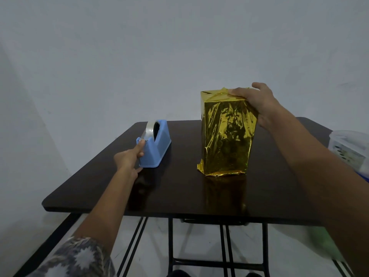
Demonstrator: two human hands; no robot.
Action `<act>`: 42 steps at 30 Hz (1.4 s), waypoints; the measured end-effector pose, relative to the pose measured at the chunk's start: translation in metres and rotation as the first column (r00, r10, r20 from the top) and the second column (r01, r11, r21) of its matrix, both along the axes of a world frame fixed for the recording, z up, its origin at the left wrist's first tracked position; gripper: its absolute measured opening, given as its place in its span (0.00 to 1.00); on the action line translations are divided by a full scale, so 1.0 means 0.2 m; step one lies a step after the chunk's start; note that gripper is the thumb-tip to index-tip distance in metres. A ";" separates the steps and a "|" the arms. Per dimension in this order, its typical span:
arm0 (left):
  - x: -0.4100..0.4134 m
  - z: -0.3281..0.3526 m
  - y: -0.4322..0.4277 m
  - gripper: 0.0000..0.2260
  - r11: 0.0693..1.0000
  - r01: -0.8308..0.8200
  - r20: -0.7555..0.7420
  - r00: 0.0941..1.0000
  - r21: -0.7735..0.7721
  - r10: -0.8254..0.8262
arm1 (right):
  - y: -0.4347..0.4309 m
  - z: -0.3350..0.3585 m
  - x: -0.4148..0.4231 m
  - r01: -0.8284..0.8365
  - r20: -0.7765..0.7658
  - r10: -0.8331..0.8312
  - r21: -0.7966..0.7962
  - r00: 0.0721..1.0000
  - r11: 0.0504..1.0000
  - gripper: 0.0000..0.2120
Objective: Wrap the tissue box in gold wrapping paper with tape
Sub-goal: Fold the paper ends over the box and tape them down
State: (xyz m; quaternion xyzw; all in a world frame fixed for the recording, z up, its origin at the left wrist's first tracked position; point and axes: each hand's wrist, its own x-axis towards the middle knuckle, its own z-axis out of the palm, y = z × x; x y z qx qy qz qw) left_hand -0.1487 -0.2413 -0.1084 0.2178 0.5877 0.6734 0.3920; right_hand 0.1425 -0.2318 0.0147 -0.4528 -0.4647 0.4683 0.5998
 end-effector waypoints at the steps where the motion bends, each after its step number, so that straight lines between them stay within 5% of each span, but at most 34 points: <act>1: 0.01 0.00 0.00 0.13 1.000 -0.007 -0.016 1.000 0.003 0.007 | 0.00 0.00 0.00 -0.002 0.003 0.002 0.000 1.000 1.000 0.40; 20: -0.04 -0.09 -0.01 0.12 0.994 -0.015 -0.050 0.999 -0.110 0.009 | -0.02 -0.05 0.04 -0.027 0.043 0.024 0.080 0.999 0.996 0.45; 24: -0.03 -0.07 -0.08 0.13 0.995 0.083 -0.037 0.996 -0.051 -0.085 | -0.03 -0.07 0.06 -0.034 0.065 0.028 0.095 0.997 0.995 0.44; 29: 0.07 0.14 -0.22 0.11 0.969 0.201 -0.189 0.967 0.140 -0.173 | -0.06 -0.08 0.10 -0.075 0.095 0.063 0.134 0.994 0.988 0.41; 35: 0.27 0.69 -0.32 0.30 0.754 0.619 -0.559 0.713 0.220 -0.423 | -0.05 -0.09 0.15 -0.162 0.170 0.132 0.173 0.977 0.972 0.38; 42: 0.56 1.03 -0.25 0.30 0.617 0.768 -0.744 0.311 -0.169 -0.591 | -0.02 -0.12 0.21 -0.240 0.175 0.207 0.202 0.963 0.949 0.37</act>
